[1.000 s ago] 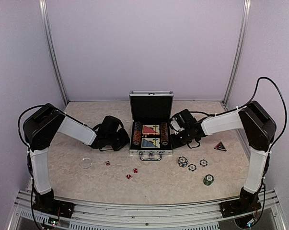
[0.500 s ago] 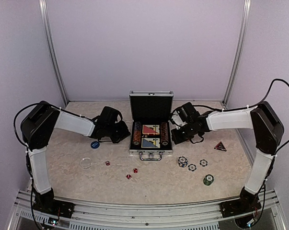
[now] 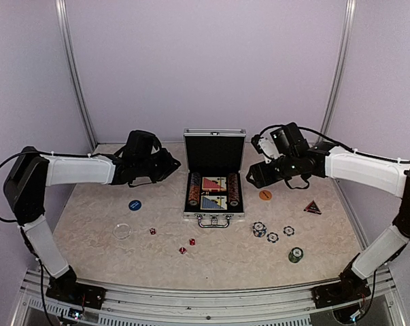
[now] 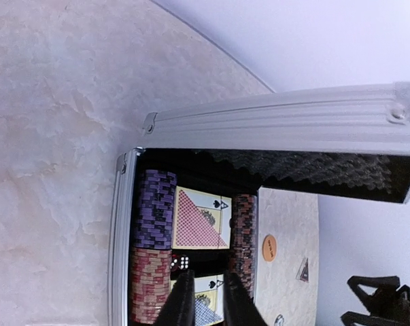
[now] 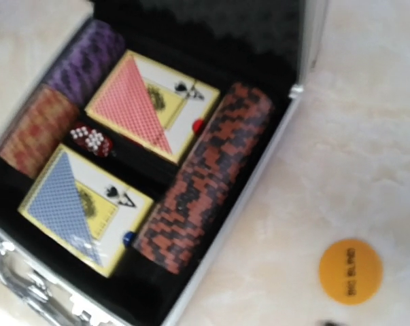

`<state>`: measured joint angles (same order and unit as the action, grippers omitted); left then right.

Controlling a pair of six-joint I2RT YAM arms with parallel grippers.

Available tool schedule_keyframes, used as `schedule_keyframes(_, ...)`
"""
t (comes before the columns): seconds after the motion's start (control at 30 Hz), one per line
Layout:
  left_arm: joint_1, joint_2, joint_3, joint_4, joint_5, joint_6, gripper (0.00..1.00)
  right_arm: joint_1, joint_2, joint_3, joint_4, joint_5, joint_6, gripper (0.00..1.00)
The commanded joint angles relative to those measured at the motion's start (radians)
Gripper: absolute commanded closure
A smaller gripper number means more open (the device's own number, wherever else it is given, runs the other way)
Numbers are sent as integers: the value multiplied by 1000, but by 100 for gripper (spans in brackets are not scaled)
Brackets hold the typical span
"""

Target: Pack up texas hold em set

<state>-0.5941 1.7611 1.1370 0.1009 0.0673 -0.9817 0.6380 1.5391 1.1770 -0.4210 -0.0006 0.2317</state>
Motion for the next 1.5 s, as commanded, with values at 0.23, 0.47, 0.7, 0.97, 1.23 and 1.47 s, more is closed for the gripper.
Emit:
schedule_keyframes(0.23, -55, -295, -104, -169, -155, 197, 35, -5, -259, -111, -147, 18, 31, 0)
schedule_keyframes(0.47, -126, -471, -168, -286, -277, 310, 2, -5, -383, -138, -284, 84, 138, 0)
schedule_keyframes(0.7, -172, -569, -269, -323, -275, 340, 1, -3, -431, -116, -345, 136, 337, 0)
schedule_keyframes(0.97, -186, -627, -320, -404, -293, 359, 1, -7, -554, -210, -270, 28, 310, 3)
schedule_keyframes(1.23, -234, -621, -339, -528, -289, 333, 1, 116, -390, -110, -357, 104, 332, 6)
schedule_keyframes(1.47, -243, -608, -428, -571, -241, 275, 3, 201, -278, -42, -328, 108, 316, 6)
